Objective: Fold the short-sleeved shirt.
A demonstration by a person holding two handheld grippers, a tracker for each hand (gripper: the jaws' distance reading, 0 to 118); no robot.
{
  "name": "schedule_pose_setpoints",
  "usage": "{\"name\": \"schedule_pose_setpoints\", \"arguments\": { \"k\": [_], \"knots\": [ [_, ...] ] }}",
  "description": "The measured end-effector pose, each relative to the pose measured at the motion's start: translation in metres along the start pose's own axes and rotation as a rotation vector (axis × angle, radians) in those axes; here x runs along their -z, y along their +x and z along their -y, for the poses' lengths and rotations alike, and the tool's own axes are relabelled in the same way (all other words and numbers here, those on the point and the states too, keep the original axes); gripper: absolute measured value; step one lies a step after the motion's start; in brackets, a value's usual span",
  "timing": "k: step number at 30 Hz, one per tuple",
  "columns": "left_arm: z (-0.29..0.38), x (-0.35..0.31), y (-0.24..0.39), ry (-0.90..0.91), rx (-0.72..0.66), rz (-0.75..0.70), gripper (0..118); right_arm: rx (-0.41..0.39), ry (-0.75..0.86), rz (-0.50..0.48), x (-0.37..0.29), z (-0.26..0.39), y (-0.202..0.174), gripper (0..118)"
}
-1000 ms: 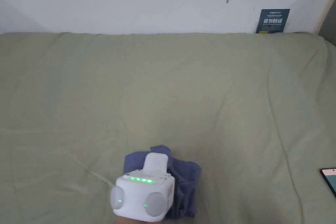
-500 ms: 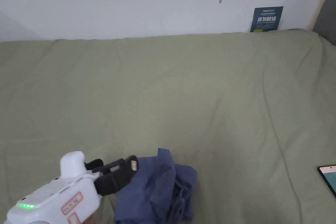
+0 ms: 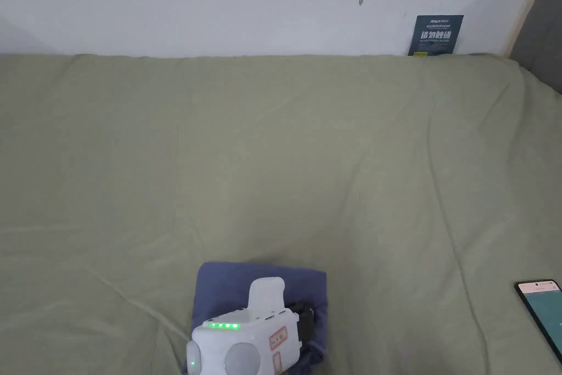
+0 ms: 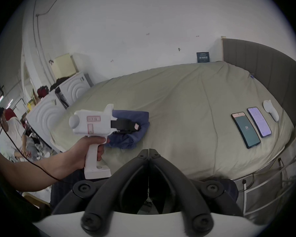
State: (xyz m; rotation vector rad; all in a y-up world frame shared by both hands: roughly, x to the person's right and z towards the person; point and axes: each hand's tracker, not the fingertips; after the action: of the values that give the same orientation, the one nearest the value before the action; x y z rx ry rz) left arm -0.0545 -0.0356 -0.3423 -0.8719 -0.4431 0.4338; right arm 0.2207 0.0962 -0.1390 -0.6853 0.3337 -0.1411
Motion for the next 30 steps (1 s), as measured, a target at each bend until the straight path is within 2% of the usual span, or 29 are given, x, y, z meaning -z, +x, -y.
{"name": "schedule_pose_setpoints", "arguments": {
  "k": [5, 7, 9, 10, 11, 12, 13, 14, 15, 16, 17, 18, 19, 23, 25, 26, 28, 30],
  "knots": [
    [-0.011, -0.104, 0.000, 0.130, 0.165, -0.007, 4, -0.088, -0.043, -0.134, 0.053, -0.022, -0.021, 0],
    [-0.011, -0.139, -0.018, 0.131, 0.170, -0.036, 4, -0.032, -0.068, -0.225, 0.097, -0.034, -0.026, 0],
    [-0.008, -0.168, -0.038, 0.129, 0.158, -0.085, 5, 0.067, -0.074, -0.299, 0.148, -0.046, -0.028, 0],
    [-0.007, -0.177, -0.049, 0.122, 0.140, -0.107, 7, 0.120, -0.074, -0.330, 0.170, -0.050, -0.028, 0],
    [-0.010, -0.184, -0.060, 0.115, 0.115, -0.115, 14, 0.174, -0.086, -0.370, 0.198, -0.054, -0.024, 0],
    [-0.010, -0.187, -0.071, 0.094, 0.074, -0.090, 41, 0.205, -0.111, -0.404, 0.219, -0.055, -0.020, 0],
    [-0.009, -0.190, -0.086, 0.073, 0.019, -0.051, 79, 0.234, -0.148, -0.442, 0.243, -0.052, -0.014, 0],
    [-0.008, -0.188, -0.099, 0.056, -0.039, -0.012, 113, 0.242, -0.187, -0.421, 0.261, -0.047, -0.008, 0],
    [-0.010, -0.182, -0.114, 0.051, -0.088, 0.027, 118, 0.192, -0.249, -0.289, 0.273, -0.043, -0.005, 0],
    [-0.015, -0.179, -0.130, 0.141, -0.090, 0.106, 118, 0.116, -0.325, -0.178, 0.282, -0.037, -0.001, 0],
    [-0.014, -0.168, -0.146, 0.087, -0.191, 0.171, 118, 0.090, -0.349, -0.201, 0.289, -0.027, 0.007, 1],
    [-0.015, -0.155, -0.160, 0.051, -0.245, 0.221, 118, 0.163, -0.234, -0.314, 0.282, -0.026, 0.016, 1],
    [-0.016, -0.142, -0.173, 0.033, -0.298, 0.264, 118, 0.208, -0.240, -0.314, 0.280, -0.031, 0.018, 1],
    [-0.014, -0.085, -0.179, -0.038, -0.381, 0.412, 118, 0.132, -0.275, -0.291, 0.267, -0.041, 0.004, 1],
    [-0.010, -0.053, -0.178, -0.106, -0.426, 0.523, 118, 0.144, -0.269, -0.311, 0.269, -0.041, 0.006, 1],
    [-0.012, -0.046, -0.167, -0.084, -0.392, 0.533, 118, 0.161, -0.264, -0.328, 0.269, -0.040, 0.009, 1],
    [-0.019, -0.038, -0.146, -0.113, -0.274, 0.445, 116, 0.179, -0.254, -0.346, 0.270, -0.035, 0.017, 1],
    [-0.023, -0.035, -0.138, -0.171, -0.267, 0.378, 102, 0.197, -0.238, -0.371, 0.265, -0.035, 0.019, 1]
  ]
}}
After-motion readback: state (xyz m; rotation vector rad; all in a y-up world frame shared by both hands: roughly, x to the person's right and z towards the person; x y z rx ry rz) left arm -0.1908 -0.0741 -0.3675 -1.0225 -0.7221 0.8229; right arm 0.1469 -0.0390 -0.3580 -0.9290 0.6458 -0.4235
